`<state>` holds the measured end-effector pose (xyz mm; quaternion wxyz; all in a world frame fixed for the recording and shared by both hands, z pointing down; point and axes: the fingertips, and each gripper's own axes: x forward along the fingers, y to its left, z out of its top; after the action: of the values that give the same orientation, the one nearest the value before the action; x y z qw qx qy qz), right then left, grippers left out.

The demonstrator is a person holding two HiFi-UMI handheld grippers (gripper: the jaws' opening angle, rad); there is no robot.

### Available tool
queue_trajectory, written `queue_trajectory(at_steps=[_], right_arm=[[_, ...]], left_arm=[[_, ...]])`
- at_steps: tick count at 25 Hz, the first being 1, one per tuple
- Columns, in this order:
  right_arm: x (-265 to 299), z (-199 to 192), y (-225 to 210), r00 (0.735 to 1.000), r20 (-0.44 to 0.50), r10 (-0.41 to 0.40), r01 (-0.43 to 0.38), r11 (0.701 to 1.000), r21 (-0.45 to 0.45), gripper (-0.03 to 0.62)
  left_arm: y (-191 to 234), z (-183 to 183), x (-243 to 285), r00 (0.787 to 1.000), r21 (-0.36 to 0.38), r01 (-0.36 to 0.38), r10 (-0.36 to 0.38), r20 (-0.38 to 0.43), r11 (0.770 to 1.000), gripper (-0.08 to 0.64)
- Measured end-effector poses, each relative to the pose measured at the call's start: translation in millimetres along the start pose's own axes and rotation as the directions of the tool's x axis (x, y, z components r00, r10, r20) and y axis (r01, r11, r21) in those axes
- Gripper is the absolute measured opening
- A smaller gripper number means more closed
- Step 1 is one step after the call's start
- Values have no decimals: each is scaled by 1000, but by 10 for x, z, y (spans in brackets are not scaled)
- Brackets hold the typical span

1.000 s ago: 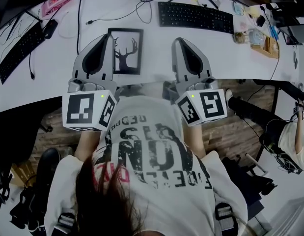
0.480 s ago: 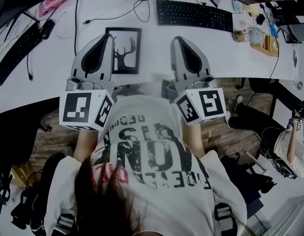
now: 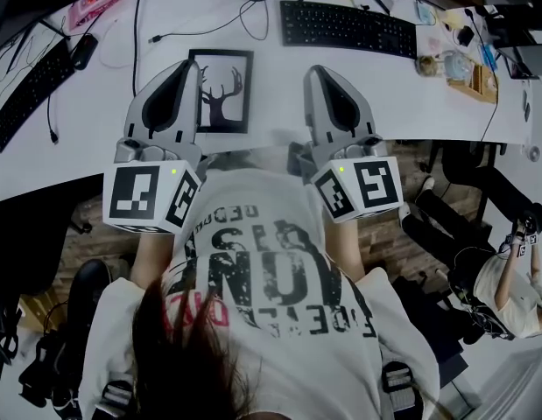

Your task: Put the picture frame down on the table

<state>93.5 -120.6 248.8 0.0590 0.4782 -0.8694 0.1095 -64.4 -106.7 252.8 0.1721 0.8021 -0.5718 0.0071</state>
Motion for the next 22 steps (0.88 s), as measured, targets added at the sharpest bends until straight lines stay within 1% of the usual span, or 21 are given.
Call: queue_trajectory(at_steps=[15, 18, 22], right_arm=[[29, -43, -33, 1000, -10, -15, 15, 1000, -15, 0], [-6, -67, -50, 1000, -15, -26, 26, 1000, -15, 1], [-57, -84, -95, 999, -14, -46, 46, 999, -13, 0]], left_arm=[[88, -22, 33, 1000, -9, 5, -5, 2, 1000, 3], [101, -52, 9, 1000, -14, 8, -8, -6, 1000, 3], [181, -82, -65, 1000, -29, -6, 6, -14, 1000, 3]])
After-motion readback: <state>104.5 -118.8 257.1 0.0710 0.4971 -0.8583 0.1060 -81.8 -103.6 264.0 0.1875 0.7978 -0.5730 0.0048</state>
